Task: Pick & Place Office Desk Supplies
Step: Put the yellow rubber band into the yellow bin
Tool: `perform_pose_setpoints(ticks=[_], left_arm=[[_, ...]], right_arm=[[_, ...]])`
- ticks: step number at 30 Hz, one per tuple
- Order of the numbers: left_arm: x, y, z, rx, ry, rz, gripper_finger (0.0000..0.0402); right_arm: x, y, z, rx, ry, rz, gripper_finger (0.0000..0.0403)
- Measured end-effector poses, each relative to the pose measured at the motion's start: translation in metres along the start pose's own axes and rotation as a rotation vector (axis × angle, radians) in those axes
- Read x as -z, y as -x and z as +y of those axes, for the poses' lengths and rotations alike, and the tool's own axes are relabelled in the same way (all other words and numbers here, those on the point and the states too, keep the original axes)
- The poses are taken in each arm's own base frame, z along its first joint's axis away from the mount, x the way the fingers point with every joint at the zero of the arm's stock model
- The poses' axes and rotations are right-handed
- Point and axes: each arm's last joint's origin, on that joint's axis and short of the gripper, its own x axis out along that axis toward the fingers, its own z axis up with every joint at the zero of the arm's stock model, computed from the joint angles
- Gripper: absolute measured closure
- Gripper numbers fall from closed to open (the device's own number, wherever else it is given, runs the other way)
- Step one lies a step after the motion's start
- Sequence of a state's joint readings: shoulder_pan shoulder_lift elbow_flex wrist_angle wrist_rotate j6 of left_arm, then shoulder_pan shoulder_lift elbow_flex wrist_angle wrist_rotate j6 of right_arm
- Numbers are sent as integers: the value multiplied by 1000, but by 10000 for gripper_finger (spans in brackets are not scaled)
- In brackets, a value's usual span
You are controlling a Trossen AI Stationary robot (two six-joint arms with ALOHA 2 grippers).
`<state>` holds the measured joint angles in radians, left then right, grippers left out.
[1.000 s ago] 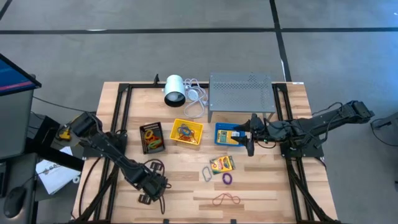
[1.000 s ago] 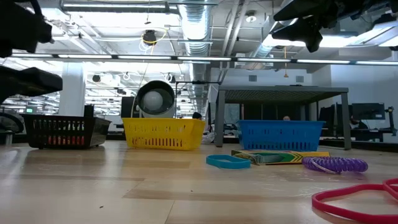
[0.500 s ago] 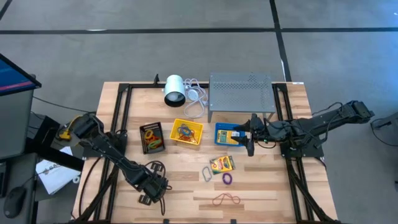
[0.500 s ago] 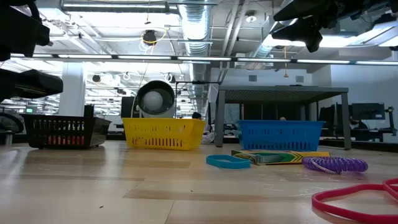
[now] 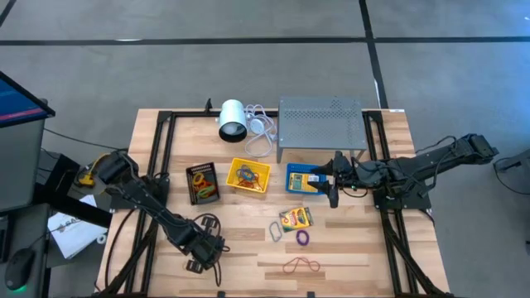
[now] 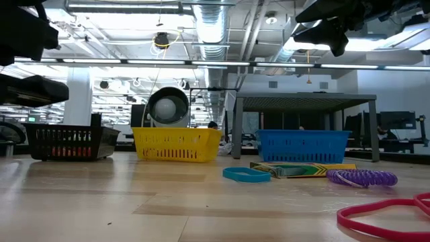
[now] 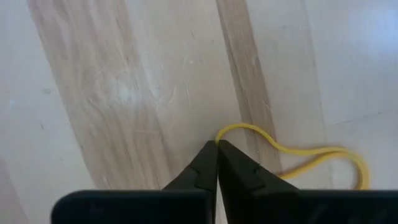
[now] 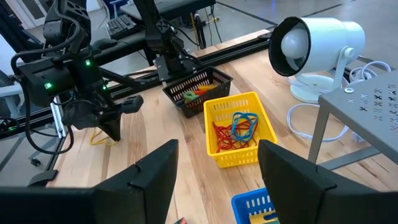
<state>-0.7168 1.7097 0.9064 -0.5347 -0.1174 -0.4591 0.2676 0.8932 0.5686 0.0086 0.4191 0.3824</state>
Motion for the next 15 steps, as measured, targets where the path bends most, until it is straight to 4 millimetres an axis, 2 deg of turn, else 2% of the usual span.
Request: perform_pose_setpoints(ticks=[6, 15], left_arm=[[-5, 39, 6, -21, 65, -179, 401], [-5, 88, 24, -161, 174, -432, 401]], right_arm=[[0, 0, 0, 0, 0, 0, 186], [0, 0, 0, 0, 0, 0, 186]])
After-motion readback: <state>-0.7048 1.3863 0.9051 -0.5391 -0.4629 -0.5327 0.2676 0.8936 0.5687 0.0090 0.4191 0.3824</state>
